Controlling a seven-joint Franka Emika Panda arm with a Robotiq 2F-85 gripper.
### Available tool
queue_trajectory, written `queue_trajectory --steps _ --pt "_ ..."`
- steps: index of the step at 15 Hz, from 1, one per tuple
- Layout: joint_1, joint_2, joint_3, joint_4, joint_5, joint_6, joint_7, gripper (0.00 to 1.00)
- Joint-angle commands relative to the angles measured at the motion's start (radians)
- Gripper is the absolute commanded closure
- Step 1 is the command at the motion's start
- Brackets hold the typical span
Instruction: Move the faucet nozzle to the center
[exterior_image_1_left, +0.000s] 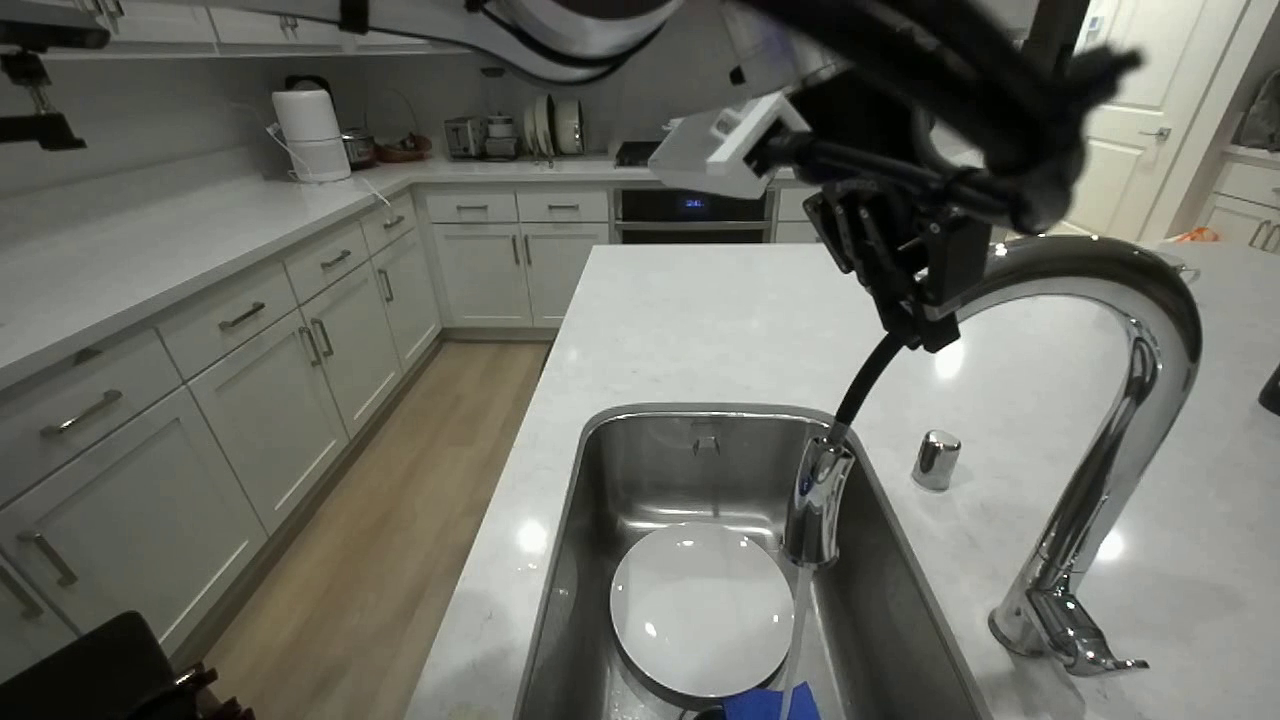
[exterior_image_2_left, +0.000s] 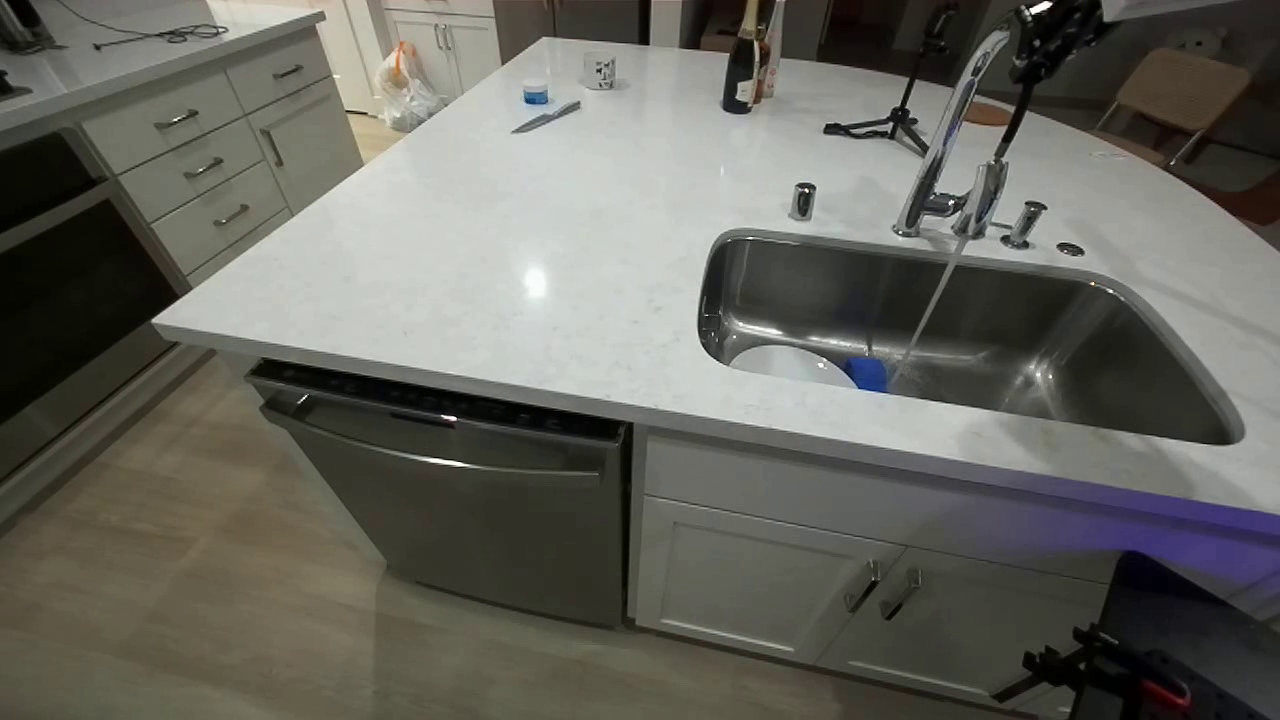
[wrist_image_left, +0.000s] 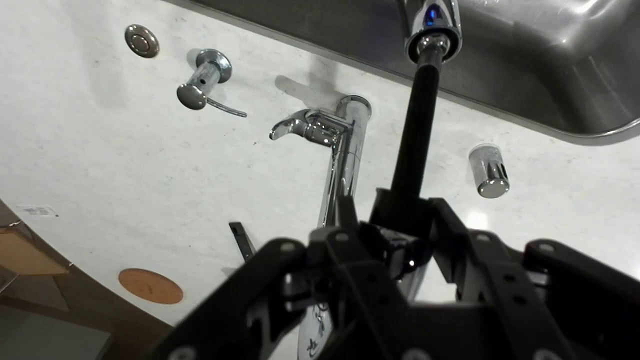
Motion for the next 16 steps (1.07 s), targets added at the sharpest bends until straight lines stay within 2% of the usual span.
queue_trajectory --steps 1,9,10,11,12,15,16 --pt "0.021 0.027 0.032 -0.025 0.031 0.039 0.011 0.86" --pt "0.021 0.037 0.042 -0.016 0.029 0.040 0.053 0.84" --pt "0.021 0.038 0.042 -0.014 0.028 0.039 0.055 0.36" --pt "0.022 0.039 0.041 -0.013 0.025 0.039 0.057 0.35" --pt "0.021 0.044 0.048 -0.013 0.026 0.037 0.050 0.30" --pt "0.018 0.076 0.071 -0.005 0.024 0.032 0.049 0.06" --pt "0.019 0.087 0.077 -0.002 0.023 0.029 0.048 0.01"
